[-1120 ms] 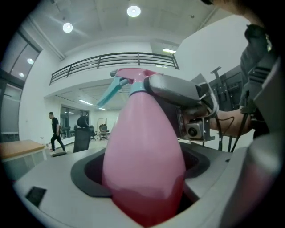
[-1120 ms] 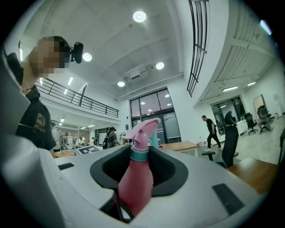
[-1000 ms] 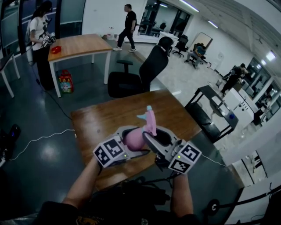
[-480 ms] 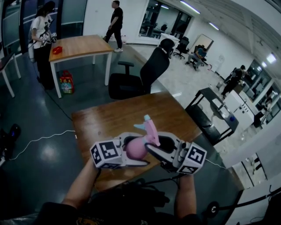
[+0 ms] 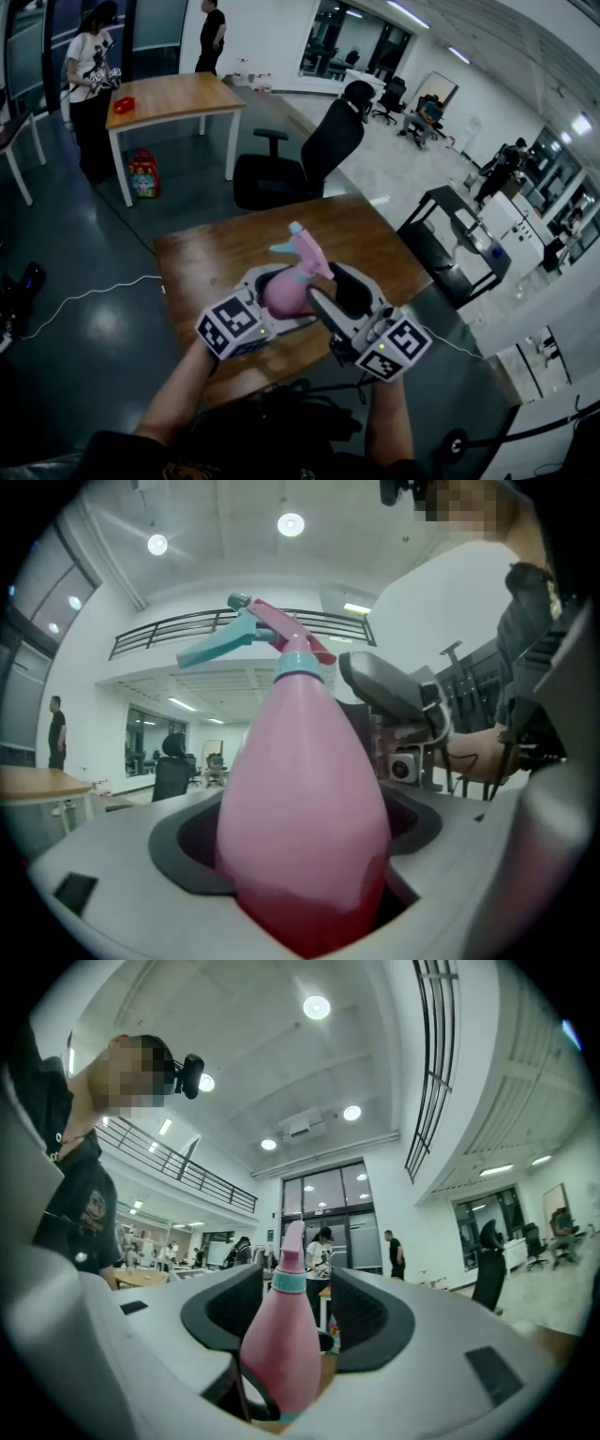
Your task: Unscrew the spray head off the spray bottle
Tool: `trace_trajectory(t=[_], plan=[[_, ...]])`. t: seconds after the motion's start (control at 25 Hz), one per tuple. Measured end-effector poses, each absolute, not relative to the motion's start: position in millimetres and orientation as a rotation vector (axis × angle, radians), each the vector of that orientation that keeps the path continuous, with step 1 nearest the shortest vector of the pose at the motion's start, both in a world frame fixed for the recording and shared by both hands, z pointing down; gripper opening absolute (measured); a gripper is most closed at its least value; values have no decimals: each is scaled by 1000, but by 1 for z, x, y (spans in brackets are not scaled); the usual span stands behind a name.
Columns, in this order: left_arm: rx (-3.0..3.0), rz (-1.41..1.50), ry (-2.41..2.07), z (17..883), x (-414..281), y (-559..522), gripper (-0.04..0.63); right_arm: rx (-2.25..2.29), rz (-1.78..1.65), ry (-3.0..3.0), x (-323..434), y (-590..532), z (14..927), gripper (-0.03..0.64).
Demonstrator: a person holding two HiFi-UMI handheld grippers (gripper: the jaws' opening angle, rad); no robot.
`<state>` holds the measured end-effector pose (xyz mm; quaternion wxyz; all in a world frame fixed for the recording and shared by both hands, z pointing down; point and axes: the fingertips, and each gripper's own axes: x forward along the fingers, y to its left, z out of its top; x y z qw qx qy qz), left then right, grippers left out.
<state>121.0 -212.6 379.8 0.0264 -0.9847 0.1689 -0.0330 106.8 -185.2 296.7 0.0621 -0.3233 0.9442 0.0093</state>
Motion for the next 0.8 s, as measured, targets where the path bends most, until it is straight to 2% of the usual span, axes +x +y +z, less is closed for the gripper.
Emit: trace_trajectory(t=[0.56, 0.6, 0.68, 0.8], plan=[[-2920, -273, 851, 403, 118, -235, 446, -1229, -94, 2754, 100, -207, 311, 199], [-2917, -276, 858, 404, 119, -235, 446, -1236, -96, 2749, 101, -208, 312, 195], [-2920, -279, 860, 406, 120, -234, 446, -1246, -95, 2746, 101, -209, 313, 140], [-2933, -278, 833, 406, 120, -232, 446, -1239, -81, 2762, 101, -208, 313, 137]])
